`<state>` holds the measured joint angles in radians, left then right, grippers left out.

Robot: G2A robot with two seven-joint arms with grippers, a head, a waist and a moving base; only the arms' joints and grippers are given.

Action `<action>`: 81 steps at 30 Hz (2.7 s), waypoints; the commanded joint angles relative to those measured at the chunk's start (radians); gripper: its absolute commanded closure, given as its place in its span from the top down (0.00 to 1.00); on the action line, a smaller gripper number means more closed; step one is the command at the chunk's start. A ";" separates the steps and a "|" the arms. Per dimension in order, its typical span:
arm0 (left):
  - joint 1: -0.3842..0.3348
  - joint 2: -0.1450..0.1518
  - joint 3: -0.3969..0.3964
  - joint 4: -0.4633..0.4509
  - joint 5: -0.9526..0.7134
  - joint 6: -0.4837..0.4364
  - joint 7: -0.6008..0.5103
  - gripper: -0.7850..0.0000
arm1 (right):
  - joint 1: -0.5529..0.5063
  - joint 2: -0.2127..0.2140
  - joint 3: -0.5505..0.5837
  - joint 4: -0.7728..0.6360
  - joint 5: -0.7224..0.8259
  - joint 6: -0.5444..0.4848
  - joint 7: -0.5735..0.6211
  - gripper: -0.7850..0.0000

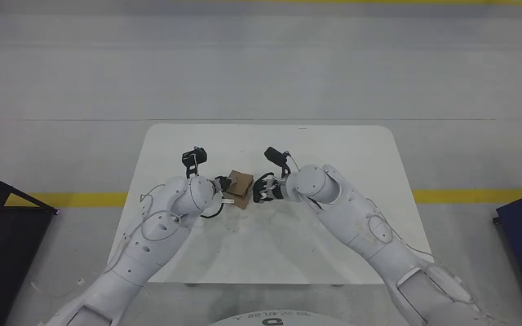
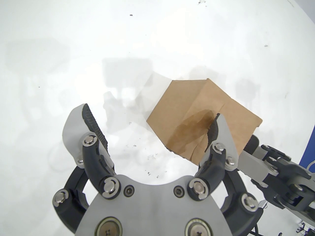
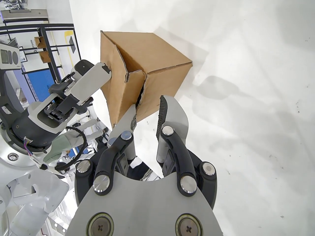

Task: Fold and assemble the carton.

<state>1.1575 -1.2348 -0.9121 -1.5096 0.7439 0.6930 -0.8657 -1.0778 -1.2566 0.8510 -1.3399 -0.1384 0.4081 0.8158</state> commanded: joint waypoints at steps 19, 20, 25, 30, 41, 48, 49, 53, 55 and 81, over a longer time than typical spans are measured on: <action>-0.002 -0.010 -0.001 0.007 0.023 0.007 -0.011 1.00 | -0.095 0.029 0.083 -0.084 0.002 -0.127 -0.031 0.31; -0.002 -0.010 -0.001 0.008 0.026 0.007 -0.011 1.00 | -0.089 0.029 0.082 -0.081 0.004 -0.132 -0.026 0.31; -0.002 -0.013 -0.004 0.008 0.027 0.006 -0.014 1.00 | -0.040 0.017 0.068 -0.035 0.036 -0.096 -0.019 0.36; -0.004 -0.015 -0.006 0.012 0.031 0.002 -0.017 1.00 | -0.004 0.005 0.044 0.001 0.052 -0.064 -0.017 0.37; -0.003 -0.019 -0.012 0.015 0.038 -0.003 -0.021 0.99 | 0.040 -0.015 0.000 0.057 0.054 0.047 -0.023 0.12; -0.002 -0.021 -0.015 0.014 0.046 -0.004 -0.027 0.99 | 0.046 -0.019 -0.003 0.066 0.061 0.071 -0.035 0.12; -0.002 -0.021 -0.014 0.015 0.049 -0.004 -0.027 0.99 | 0.043 -0.019 -0.002 0.064 0.062 0.068 -0.038 0.13; -0.004 -0.023 -0.016 0.009 0.051 -0.006 -0.033 1.00 | 0.024 -0.015 0.011 0.046 0.061 0.032 -0.056 0.25; 0.001 -0.023 -0.031 -0.008 0.030 -0.017 -0.031 1.00 | 0.010 -0.011 0.022 0.037 0.060 0.012 -0.061 0.25; 0.002 -0.041 0.038 -0.006 0.162 0.040 -0.074 0.41 | -0.247 0.057 0.213 -0.161 0.050 -0.289 -0.125 0.00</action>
<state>1.1711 -1.2706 -0.8910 -1.5098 0.9303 0.7689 -0.9169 -1.3236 -1.1999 1.0634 -1.4997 -0.0887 0.1185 0.6910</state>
